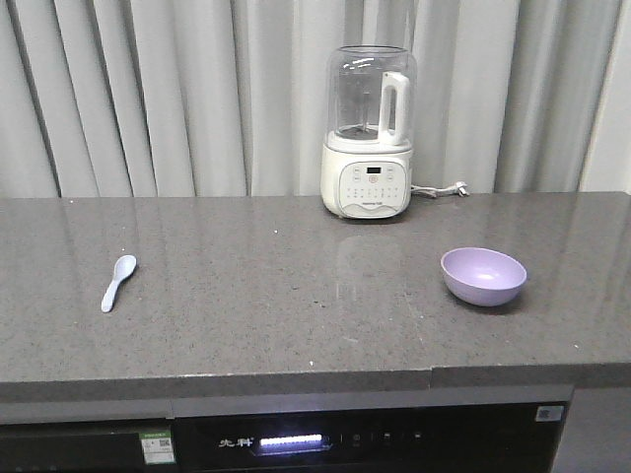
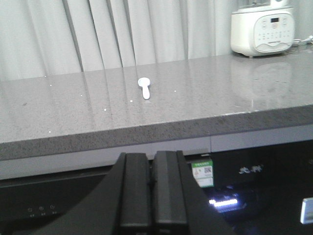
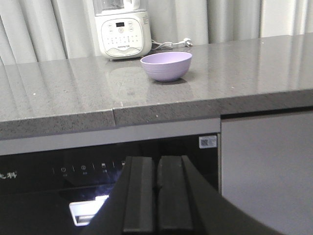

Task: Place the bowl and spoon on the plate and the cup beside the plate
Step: 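Drive the base toward the white spoon and lavender bowl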

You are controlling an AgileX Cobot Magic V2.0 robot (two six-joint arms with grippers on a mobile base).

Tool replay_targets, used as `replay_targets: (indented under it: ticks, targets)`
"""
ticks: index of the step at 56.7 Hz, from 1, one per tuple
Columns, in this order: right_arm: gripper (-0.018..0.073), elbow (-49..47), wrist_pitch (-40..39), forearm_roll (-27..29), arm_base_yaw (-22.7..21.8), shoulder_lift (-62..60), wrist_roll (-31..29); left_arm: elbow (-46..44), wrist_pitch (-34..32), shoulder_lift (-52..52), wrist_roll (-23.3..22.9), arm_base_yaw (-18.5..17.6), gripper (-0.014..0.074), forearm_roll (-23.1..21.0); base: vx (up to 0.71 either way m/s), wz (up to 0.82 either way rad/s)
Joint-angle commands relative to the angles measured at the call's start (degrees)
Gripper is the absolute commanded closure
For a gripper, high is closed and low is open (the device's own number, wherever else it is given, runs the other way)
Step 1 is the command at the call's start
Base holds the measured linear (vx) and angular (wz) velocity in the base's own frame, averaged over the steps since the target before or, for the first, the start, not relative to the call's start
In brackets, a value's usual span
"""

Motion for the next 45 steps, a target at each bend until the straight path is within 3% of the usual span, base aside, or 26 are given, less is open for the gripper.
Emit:
replay_targets:
  ticks: [1,45]
  targets:
    - [0.0568,0.17,-4.95,-0.59,-0.35,-0.24,-0.25,-1.51,-4.32,-0.87,-0.18,0.02,0.0600,-0.53,0.30,0.12]
    - [0.0568,0.17,-4.95,-0.59,-0.35,-0.24,-0.25,-1.51,-4.32,-0.87,-0.18,0.02,0.0600,-0.53,0.38,0.03]
